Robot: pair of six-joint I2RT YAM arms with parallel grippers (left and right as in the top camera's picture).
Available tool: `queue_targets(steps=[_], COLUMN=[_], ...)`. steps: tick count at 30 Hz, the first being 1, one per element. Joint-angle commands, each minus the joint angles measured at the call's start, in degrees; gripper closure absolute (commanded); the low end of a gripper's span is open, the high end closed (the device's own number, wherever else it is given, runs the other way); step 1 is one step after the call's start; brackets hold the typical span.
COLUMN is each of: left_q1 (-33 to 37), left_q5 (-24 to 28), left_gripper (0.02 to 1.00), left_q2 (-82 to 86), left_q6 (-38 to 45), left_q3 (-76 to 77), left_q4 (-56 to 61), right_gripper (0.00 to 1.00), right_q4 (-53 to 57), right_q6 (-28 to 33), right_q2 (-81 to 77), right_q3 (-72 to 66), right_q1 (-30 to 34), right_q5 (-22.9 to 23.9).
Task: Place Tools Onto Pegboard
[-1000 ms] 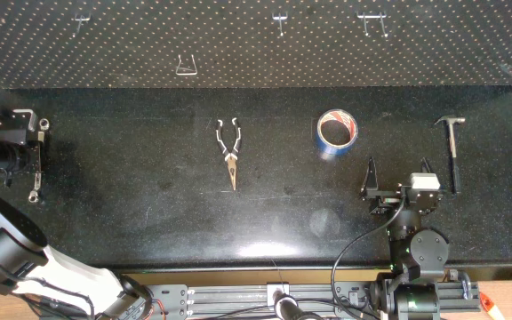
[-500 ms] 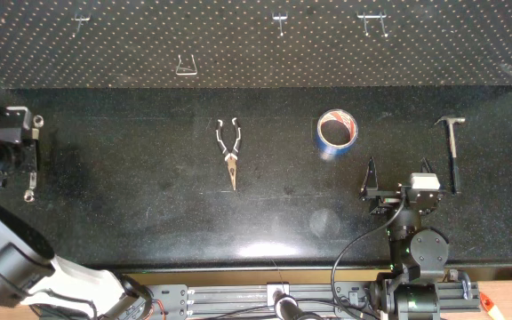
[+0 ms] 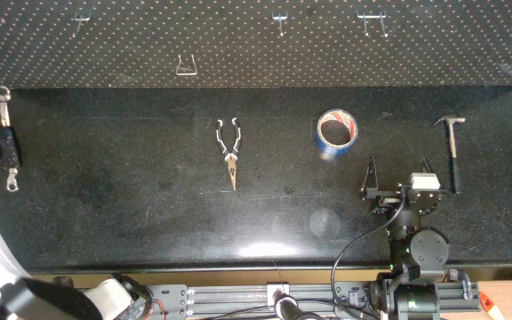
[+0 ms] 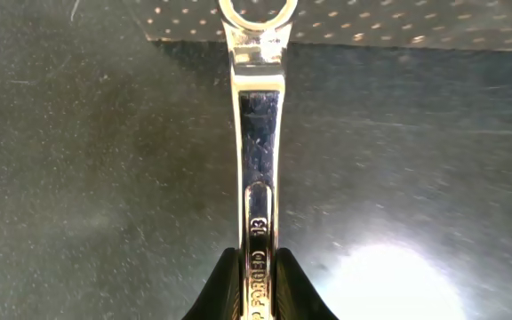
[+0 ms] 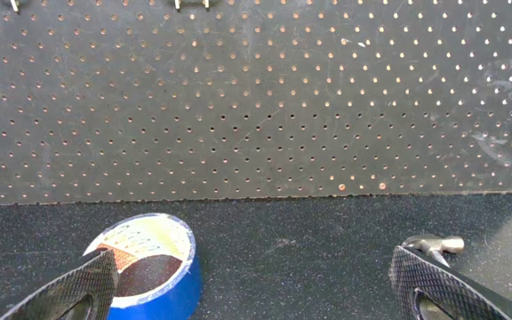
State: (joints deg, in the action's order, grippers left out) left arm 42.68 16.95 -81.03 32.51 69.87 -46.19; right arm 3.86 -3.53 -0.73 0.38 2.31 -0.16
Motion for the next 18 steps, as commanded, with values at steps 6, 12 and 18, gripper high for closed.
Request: queue_targets(steps=[6,12,18], left_q1=[-4.13,-19.54,-21.68], left_q5=[2.75,-10.01,-14.84], left_gripper=[0.991,0.991,0.991], left_q2=[13.11,18.23,19.93], left_q6=[-6.84,-14.93,-21.33], left_q3=[0.15,0.15,0.2], left_q4=[-0.33,-0.48,-8.63], right_gripper=[0.001,0.001,0.003], right_q4=[0.28,0.28,0.28], right_q6=[0.83,0.83,0.83], right_q2=[0.61,0.61,0.61], right_q3=[-0.15,-0.15,-0.15], right_q1=[0.28,0.28,0.28], right_q5=[-0.35,-0.35,-0.35])
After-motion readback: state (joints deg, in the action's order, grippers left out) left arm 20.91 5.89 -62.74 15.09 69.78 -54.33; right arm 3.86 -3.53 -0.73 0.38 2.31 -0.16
